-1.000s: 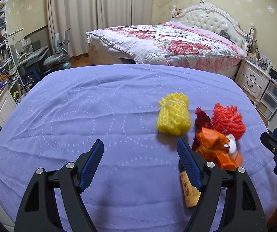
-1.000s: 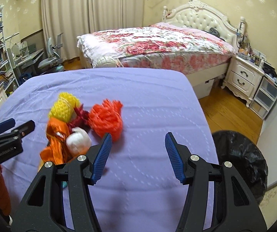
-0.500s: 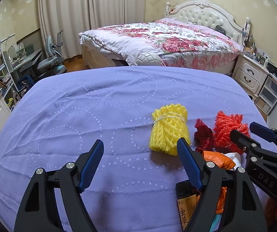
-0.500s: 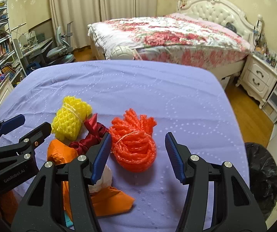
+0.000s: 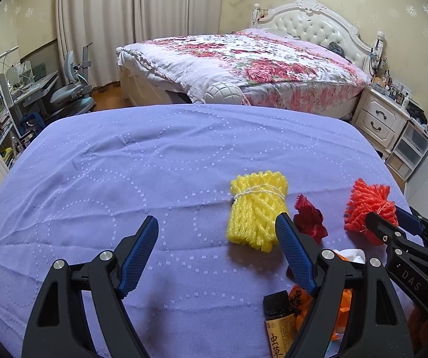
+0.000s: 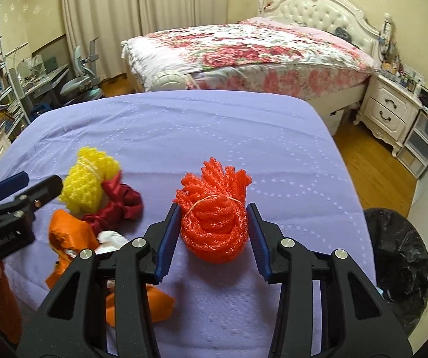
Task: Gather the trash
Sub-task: 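Grasp the red mesh net with the right tool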
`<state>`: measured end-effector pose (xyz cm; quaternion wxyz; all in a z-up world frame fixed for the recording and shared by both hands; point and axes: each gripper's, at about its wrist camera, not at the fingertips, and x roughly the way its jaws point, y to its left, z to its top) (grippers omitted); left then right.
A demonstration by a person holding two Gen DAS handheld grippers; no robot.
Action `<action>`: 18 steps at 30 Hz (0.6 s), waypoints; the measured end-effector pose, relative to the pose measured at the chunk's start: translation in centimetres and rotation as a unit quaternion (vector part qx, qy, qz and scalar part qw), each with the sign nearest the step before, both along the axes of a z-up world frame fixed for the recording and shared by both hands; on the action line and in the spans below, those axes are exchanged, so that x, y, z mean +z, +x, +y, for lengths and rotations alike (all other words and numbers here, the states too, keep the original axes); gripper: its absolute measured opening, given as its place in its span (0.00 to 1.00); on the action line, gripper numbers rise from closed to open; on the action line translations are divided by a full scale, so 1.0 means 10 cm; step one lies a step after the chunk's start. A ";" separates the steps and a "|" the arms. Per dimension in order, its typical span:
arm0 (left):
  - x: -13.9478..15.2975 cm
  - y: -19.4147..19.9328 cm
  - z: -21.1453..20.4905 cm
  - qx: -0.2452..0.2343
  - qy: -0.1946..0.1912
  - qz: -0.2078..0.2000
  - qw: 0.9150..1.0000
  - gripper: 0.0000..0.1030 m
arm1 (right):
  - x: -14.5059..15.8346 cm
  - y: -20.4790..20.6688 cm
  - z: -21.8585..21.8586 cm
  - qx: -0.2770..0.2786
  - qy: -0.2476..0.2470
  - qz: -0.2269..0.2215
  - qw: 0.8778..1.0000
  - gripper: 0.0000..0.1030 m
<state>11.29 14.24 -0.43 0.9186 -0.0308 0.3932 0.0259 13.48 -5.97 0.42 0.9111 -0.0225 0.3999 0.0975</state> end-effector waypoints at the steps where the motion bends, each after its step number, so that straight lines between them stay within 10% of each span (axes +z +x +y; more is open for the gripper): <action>1: 0.00 0.02 -0.01 -0.005 -0.004 0.002 1.000 0.76 | -0.01 0.00 -0.03 -0.006 -0.001 0.000 1.000 0.42; 13: -0.14 0.19 -0.21 -0.048 -0.024 0.022 0.998 0.75 | -0.06 -0.05 -0.10 -0.019 -0.009 -0.008 1.000 0.43; 18: -0.16 0.19 -0.23 -0.073 -0.046 0.026 0.996 0.54 | -0.07 -0.05 -0.09 -0.019 -0.009 -0.008 1.000 0.43</action>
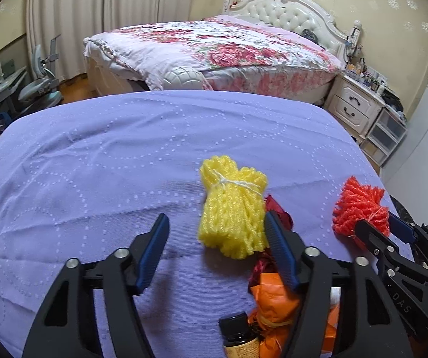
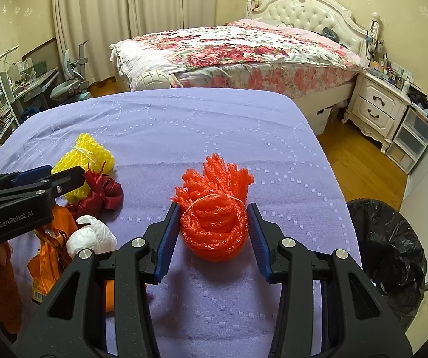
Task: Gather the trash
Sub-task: 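Grasp the red mesh net with the right tool, then close the left tool on the yellow mesh net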
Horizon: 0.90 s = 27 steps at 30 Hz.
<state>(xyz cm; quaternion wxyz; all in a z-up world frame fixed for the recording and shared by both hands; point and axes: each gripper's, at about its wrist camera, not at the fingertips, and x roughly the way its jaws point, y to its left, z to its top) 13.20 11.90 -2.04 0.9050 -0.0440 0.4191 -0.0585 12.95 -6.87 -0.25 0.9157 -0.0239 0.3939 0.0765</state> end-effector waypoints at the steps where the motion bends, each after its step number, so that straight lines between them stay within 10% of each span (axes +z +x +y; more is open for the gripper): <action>1: 0.00 -0.01 0.00 -0.005 -0.006 0.000 1.000 0.50 | 0.00 0.00 0.00 0.000 0.000 0.000 1.000 0.43; 9: 0.03 -0.08 0.00 -0.017 -0.016 -0.011 1.000 0.31 | 0.00 -0.02 0.00 -0.001 0.000 -0.002 1.000 0.43; 27: 0.49 -0.78 0.00 0.012 -0.020 -0.086 0.996 0.30 | 0.22 -0.51 -0.37 -0.025 0.014 -0.034 0.999 0.42</action>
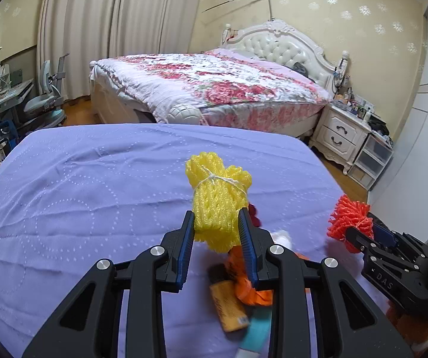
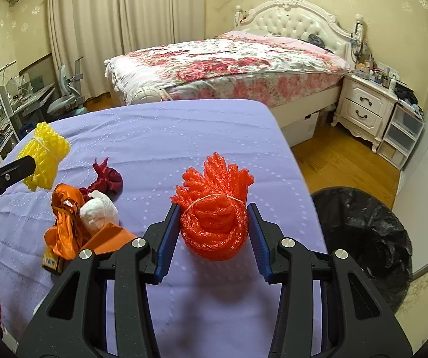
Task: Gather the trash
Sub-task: 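Close the left tool on the yellow mesh net, then carry both nets over the black bin and open both tools to drop them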
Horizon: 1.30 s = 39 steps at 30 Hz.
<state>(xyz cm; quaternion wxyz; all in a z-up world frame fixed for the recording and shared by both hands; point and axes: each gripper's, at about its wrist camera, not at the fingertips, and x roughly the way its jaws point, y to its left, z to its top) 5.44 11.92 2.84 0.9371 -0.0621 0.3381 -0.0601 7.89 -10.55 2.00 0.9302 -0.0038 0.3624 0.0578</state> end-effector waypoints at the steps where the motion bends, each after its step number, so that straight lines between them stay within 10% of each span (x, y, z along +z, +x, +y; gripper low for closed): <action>1: 0.02 -0.05 -0.04 -0.003 -0.002 -0.003 1.000 0.30 | 0.02 -0.04 -0.05 -0.004 0.000 -0.003 1.000 0.42; 39: -0.33 0.21 -2.49 -0.192 0.045 -0.011 0.980 0.30 | -0.12 -0.40 -1.90 -0.193 0.006 -0.015 0.981 0.43</action>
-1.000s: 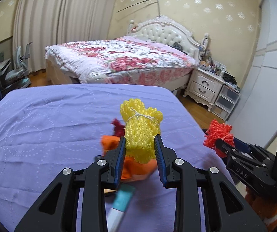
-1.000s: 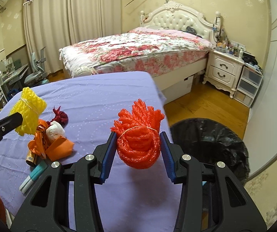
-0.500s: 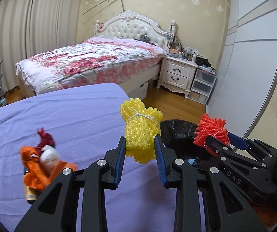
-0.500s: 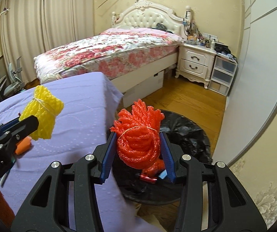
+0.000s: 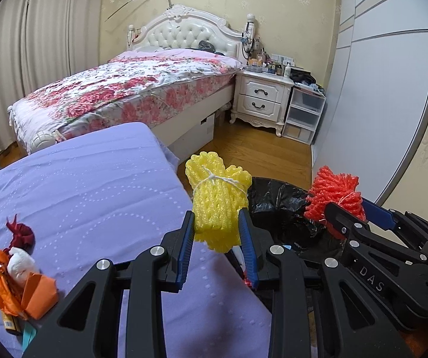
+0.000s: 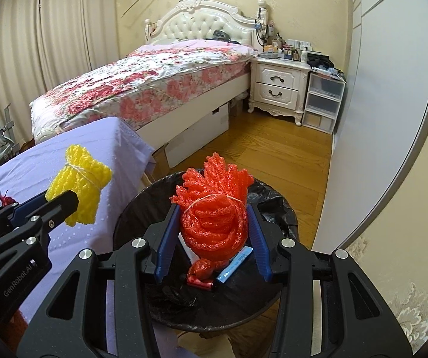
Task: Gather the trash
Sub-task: 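Carry both nets over the black bin and open both tools to drop them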
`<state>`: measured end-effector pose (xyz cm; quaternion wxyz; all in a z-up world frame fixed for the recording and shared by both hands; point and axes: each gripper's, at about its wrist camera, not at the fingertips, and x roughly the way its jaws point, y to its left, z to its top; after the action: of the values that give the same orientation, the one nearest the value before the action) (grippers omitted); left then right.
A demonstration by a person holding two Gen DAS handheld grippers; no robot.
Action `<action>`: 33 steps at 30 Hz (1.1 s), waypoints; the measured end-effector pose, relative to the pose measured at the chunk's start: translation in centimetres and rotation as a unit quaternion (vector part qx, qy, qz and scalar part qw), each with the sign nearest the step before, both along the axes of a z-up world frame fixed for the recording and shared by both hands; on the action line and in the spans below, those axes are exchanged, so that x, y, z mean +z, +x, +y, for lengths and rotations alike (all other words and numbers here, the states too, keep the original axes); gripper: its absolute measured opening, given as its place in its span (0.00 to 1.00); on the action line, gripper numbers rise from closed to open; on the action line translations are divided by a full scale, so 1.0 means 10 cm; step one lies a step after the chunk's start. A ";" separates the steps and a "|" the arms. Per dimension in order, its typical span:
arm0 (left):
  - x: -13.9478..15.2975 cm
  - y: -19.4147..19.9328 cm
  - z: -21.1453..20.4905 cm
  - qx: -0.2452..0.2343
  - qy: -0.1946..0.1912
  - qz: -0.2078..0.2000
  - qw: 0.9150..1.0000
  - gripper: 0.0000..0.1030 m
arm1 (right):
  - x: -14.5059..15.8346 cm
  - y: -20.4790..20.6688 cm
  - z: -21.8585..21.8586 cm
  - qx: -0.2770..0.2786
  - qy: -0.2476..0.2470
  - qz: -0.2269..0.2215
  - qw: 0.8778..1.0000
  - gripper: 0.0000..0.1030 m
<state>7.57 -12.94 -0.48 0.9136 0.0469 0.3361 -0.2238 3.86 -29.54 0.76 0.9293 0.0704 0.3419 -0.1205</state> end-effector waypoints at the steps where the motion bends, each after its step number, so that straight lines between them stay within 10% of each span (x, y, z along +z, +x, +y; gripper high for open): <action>1: -0.01 0.00 -0.02 -0.001 0.002 0.000 1.000 0.30 | -0.01 0.02 0.00 -0.001 0.001 0.001 1.000 0.43; 33: 0.04 -0.17 0.43 0.065 0.044 -0.009 0.997 0.71 | 0.05 -0.08 0.06 0.001 0.019 -0.008 1.000 0.56</action>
<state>5.88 -8.64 -0.03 0.9262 0.0667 0.3400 -0.1486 3.09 -28.93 1.24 0.9306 0.0887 0.3371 -0.1123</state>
